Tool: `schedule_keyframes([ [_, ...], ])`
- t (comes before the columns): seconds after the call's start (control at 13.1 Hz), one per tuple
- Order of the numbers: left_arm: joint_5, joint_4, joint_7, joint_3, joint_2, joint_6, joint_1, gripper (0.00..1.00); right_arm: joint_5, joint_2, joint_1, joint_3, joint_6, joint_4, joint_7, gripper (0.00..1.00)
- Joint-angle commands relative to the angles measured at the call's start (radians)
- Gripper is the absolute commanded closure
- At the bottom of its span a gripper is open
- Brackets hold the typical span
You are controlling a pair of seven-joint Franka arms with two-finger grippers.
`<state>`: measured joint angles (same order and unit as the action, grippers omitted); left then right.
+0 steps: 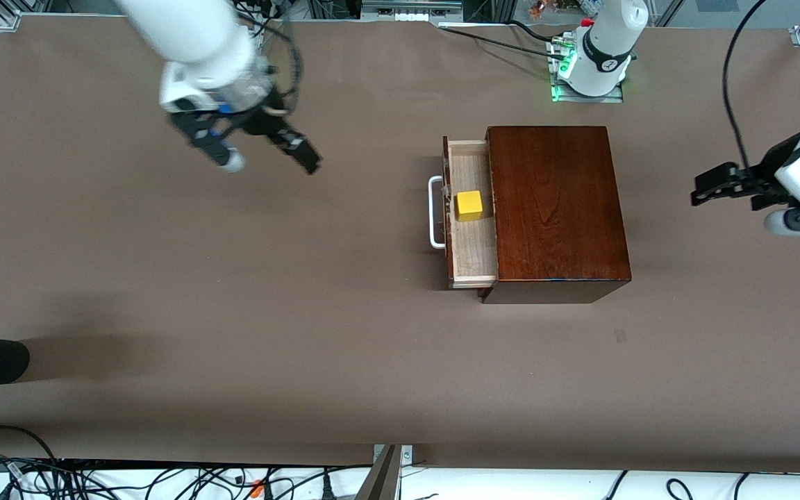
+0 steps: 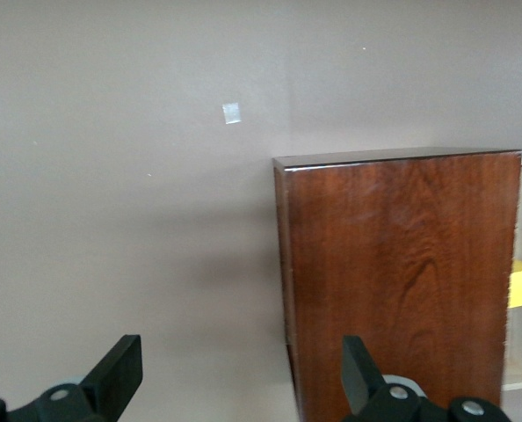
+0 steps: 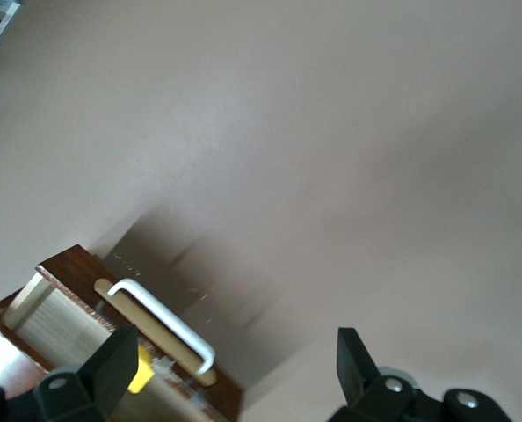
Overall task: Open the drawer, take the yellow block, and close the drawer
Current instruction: 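Move the right gripper above the yellow cube in the drawer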
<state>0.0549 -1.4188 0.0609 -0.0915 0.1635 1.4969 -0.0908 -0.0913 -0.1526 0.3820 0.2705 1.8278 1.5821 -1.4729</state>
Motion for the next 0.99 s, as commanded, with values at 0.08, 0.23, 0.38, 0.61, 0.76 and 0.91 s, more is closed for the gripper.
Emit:
schedule_keyframes([
  [0.08, -0.020, -0.368, 0.042, -0.017, -0.246, 0.231, -0.017, 0.00, 0.092, -0.163, 0.185, -0.010, 0.011, -0.155, -0.456, 0.00],
  [0.23, -0.024, -0.388, 0.063, 0.028, -0.254, 0.259, 0.034, 0.00, 0.188, -0.272, 0.280, -0.010, 0.014, -0.258, -0.713, 0.00],
  [0.38, -0.067, -0.382, 0.045, 0.081, -0.257, 0.263, 0.065, 0.00, 0.222, -0.379, 0.351, -0.013, 0.014, -0.370, -0.904, 0.00],
  [0.61, -0.076, -0.343, 0.037, 0.081, -0.234, 0.238, 0.065, 0.00, 0.225, -0.502, 0.391, -0.016, 0.043, -0.508, -1.114, 0.00],
  [0.76, -0.076, -0.275, 0.025, 0.084, -0.199, 0.134, 0.065, 0.00, 0.223, -0.521, 0.399, -0.016, 0.099, -0.517, -1.179, 0.00],
  [0.91, -0.075, -0.266, -0.016, 0.084, -0.190, 0.120, 0.066, 0.00, 0.238, -0.551, 0.414, -0.031, 0.143, -0.517, -1.176, 0.00],
])
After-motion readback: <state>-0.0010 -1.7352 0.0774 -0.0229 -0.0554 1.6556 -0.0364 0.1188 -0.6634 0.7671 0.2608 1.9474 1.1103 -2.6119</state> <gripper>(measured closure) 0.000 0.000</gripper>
